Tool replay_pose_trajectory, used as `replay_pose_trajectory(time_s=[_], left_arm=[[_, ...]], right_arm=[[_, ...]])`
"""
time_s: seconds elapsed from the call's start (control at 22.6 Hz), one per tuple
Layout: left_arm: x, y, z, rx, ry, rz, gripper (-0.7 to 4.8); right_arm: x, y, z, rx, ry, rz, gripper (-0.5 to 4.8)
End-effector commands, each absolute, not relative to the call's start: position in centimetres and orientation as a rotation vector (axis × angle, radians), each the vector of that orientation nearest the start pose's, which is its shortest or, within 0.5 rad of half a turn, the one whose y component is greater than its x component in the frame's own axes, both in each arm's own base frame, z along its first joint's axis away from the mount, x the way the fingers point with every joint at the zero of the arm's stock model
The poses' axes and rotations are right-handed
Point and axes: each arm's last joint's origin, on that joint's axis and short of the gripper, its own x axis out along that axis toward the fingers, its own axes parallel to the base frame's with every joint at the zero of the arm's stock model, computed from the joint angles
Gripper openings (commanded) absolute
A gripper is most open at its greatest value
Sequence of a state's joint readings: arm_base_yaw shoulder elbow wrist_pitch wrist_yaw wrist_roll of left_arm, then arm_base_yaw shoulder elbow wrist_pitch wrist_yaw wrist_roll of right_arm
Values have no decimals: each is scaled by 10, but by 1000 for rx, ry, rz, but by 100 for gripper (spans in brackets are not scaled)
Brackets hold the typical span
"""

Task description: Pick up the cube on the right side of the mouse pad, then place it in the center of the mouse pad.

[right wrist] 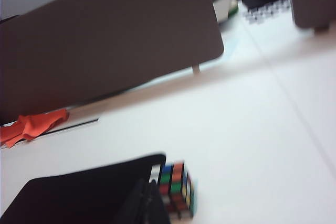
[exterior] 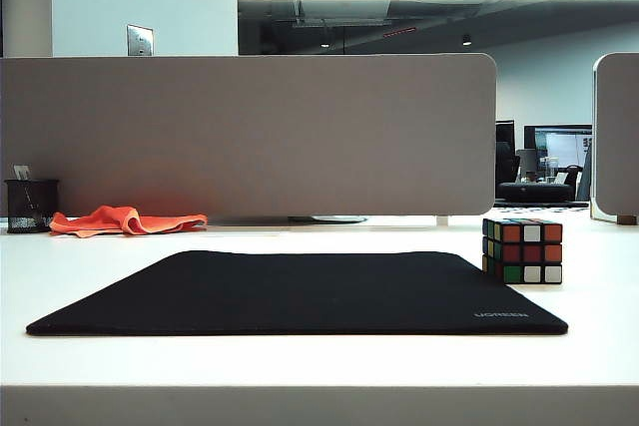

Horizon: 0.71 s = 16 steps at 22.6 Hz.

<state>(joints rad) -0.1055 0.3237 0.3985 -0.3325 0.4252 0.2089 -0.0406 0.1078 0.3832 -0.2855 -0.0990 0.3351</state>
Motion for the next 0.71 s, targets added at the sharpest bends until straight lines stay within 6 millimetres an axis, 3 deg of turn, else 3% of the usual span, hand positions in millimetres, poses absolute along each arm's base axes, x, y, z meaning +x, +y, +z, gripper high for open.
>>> replay_pose_trajectory(time_s=[0.04,0.18,0.27,0.49,0.57,0.62,0.71], left_arm=[[102,-24,253,159,176,-564,95],[107,-24,260,159,176,-563,97],[116,-25,264,155,207,-566,99],[130,-28,262,150,226,-576,122],[136,-28,261,149,230,-576,122],[138,-29,261,149,232,-576,122],[140,-29,261,149,230,-576,122]], right_arm=[[75,-1,293,192,-27,41,-9],[89,-2,323,96,15,24,-9],[117,-2,350,45,87,62,-9],[160,1,361,83,178,200,9],[190,2,358,105,271,259,254],[209,6,352,152,346,282,479],[237,13,341,172,472,293,479]])
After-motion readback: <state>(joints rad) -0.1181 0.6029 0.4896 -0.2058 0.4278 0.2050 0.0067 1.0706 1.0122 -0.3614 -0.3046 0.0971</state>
